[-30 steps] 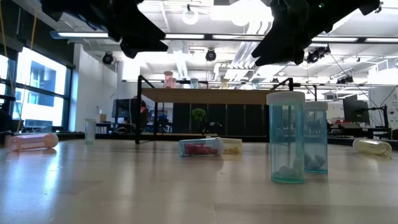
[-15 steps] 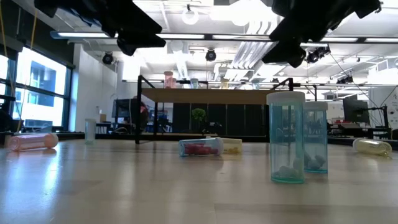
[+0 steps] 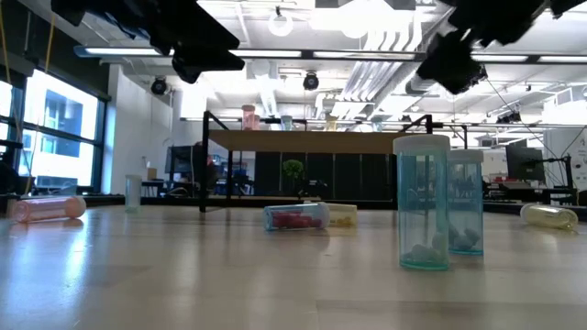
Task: Pick and place medicine bottles onto shelf by color
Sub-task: Put the light blue medicine on the shelf
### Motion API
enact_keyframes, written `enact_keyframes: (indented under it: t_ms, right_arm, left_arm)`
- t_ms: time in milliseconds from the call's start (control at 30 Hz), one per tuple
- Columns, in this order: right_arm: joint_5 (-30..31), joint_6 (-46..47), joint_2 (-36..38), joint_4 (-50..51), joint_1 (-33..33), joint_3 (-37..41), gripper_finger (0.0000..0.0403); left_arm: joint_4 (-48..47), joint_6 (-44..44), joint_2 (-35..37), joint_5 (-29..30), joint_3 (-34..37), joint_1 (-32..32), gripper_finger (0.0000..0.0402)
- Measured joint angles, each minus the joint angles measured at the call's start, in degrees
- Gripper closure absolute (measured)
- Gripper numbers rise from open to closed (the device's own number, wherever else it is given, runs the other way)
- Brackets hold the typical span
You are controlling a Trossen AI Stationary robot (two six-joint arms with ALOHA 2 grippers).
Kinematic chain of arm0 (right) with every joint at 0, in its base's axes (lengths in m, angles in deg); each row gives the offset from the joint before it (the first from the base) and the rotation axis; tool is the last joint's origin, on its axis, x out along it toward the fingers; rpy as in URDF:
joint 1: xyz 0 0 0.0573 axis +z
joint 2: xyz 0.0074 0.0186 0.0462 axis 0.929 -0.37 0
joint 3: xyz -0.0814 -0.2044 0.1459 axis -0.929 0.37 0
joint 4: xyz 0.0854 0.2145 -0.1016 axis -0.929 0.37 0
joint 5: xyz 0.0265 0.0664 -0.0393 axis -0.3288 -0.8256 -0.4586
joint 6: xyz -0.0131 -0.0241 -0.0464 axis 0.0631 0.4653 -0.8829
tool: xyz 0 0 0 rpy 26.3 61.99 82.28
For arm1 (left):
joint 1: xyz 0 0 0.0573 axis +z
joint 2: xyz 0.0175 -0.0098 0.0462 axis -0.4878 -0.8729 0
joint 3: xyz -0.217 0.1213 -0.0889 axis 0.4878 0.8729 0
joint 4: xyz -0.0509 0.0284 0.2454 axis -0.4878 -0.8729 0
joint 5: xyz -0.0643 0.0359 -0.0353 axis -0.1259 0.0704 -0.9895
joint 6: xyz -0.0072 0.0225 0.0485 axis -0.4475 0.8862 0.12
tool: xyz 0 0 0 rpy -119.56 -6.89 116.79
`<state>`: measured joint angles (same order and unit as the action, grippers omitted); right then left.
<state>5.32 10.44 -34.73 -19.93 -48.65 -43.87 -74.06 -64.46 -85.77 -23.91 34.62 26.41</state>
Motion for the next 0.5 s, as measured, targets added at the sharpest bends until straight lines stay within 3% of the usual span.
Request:
enact_keyframes:
  t_ms: [267,500]
  right_arm:
    - [10.59,5.21,0.0,-2.44,9.26,0.0,0.0149]
    - [18.45,-2.09,0.0,-10.33,13.29,0.0,0.0149]
  left_arm:
    - [-0.02,-1.26,-0.02,0.0,0.0,0.0,0.0198]
    - [-0.02,-1.9,-0.02,-0.02,0.0,0.0,0.0198]
